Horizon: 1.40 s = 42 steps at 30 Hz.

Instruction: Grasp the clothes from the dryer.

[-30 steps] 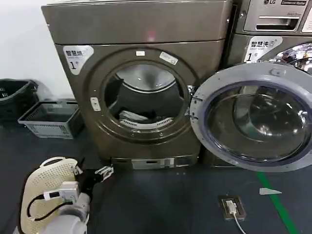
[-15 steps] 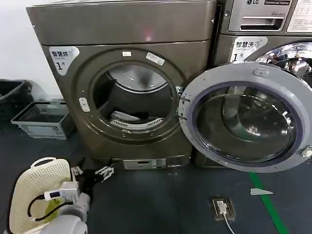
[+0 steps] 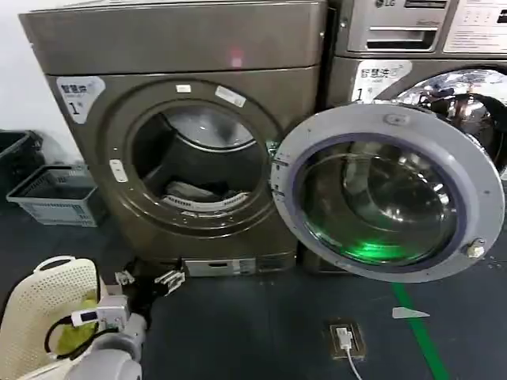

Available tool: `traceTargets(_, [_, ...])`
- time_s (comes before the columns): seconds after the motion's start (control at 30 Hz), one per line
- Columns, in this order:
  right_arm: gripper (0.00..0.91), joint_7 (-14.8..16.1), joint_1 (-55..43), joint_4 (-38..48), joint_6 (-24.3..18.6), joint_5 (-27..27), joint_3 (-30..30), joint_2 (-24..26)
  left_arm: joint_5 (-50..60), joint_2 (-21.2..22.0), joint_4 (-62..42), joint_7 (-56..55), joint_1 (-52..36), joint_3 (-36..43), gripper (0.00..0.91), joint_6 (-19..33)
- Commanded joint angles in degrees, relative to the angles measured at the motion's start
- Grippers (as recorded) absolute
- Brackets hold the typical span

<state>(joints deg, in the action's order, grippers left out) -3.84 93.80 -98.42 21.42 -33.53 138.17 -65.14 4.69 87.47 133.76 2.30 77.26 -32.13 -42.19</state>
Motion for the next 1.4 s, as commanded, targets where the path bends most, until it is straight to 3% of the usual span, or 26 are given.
traceTargets(0.03, [0.907,-0.37,0.0,0.0,-0.66,-0.4,0.01,0.07,0.0,-0.11,0.11,-0.04,0.06,0.05,0.907,-2.81])
traceTargets(0.43, [0.907,-3.33,0.41,0.36,-3.0,-2.72,0.57,0.38,-0.08,-0.26,-0.37,-0.29,-0.56,-0.04,0.907,-2.81])
traceTargets(1.4, [0.907,-3.62,0.52,0.4,-3.6,-3.1,0.83,-0.43,-0.37,-0.3,-0.03,-0.41,-0.3,-0.36,0.907,-2.81])
